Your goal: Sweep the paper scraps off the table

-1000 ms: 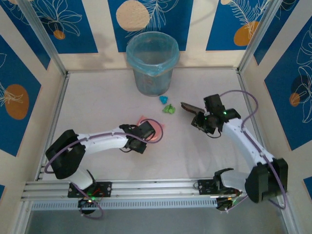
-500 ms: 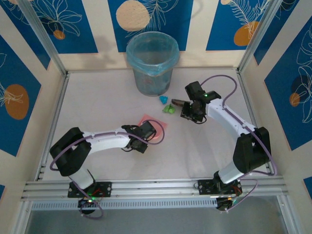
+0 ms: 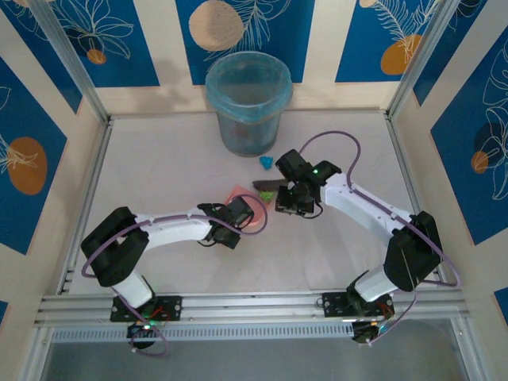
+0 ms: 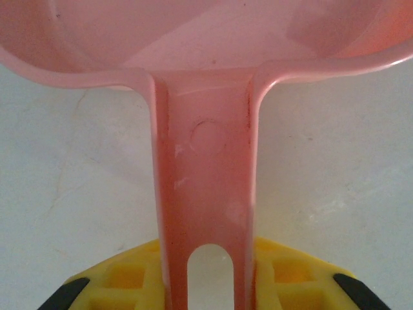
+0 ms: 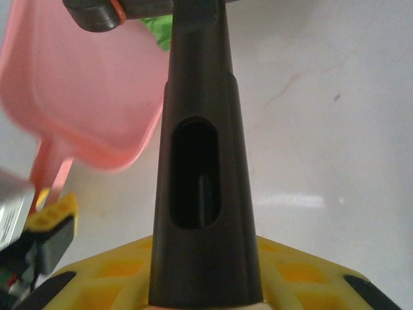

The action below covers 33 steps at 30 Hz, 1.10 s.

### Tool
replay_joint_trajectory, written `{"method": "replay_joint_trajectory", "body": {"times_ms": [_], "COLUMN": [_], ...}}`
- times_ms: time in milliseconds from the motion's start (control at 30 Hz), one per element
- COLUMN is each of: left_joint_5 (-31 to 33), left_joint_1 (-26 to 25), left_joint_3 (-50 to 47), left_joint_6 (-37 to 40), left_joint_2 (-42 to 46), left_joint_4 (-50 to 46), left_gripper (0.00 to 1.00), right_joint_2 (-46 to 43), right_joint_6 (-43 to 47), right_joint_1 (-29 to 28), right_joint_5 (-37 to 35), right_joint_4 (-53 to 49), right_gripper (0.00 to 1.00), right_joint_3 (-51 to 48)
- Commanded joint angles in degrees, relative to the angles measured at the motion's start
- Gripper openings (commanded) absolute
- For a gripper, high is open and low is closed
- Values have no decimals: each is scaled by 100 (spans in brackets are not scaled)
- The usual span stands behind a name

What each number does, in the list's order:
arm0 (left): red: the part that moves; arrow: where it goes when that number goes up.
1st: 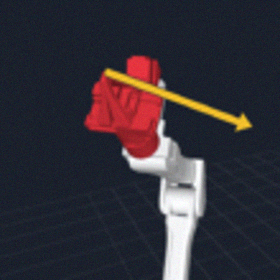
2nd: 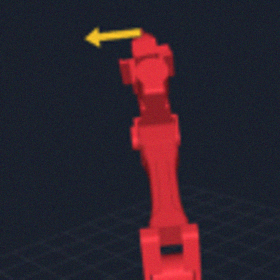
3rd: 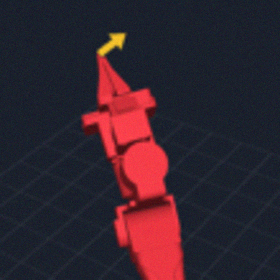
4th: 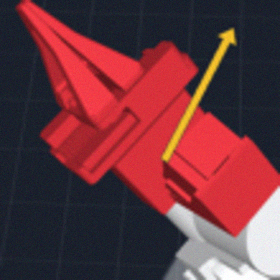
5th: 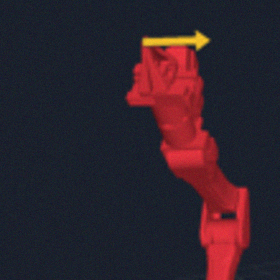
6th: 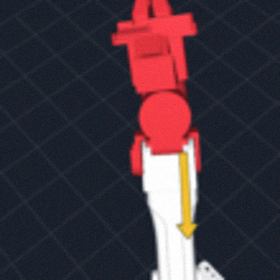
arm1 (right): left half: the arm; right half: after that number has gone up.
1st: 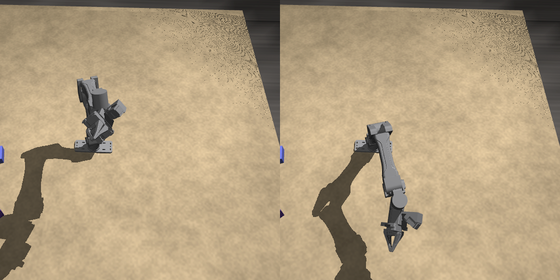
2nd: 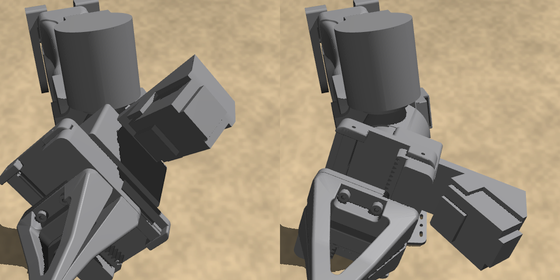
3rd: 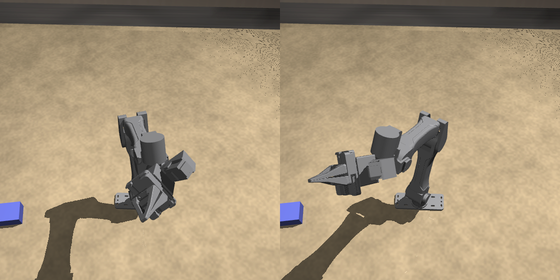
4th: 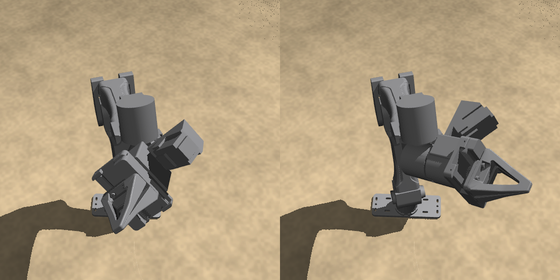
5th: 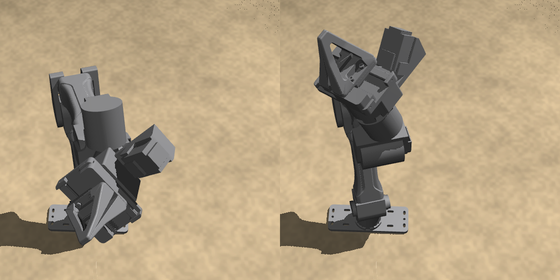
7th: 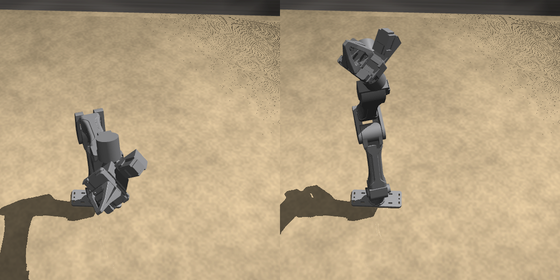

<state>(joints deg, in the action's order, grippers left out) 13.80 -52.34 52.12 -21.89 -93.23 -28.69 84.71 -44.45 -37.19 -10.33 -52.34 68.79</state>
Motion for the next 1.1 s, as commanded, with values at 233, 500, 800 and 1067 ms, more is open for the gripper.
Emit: {"method": "replay_joint_trajectory", "body": {"times_ms": [233, 500, 800, 1067], "left_joint_5": [-223, -258, -227, -127], "left_joint_1": [57, 57, 53, 55], "left_joint_3": [-219, -360, -422, -440], "left_joint_6": [159, 144, 151, 149], "left_joint_2": [6, 216, 289, 304], "left_joint_4": [129, 197, 267, 309], "left_gripper": [0, 0, 0, 0], "right_joint_2": [-1322, -2265, -1638, -1375], "right_joint_6": [-595, -745, -355, -76], "right_joint_1": [-172, 422, 153, -659], "right_joint_5": [880, 375, 485, 638], "right_joint_4": [-8, -51, -482, -871], "right_gripper": [0, 0, 0, 0], "right_joint_3": [-568, -917, -837, -655]}}
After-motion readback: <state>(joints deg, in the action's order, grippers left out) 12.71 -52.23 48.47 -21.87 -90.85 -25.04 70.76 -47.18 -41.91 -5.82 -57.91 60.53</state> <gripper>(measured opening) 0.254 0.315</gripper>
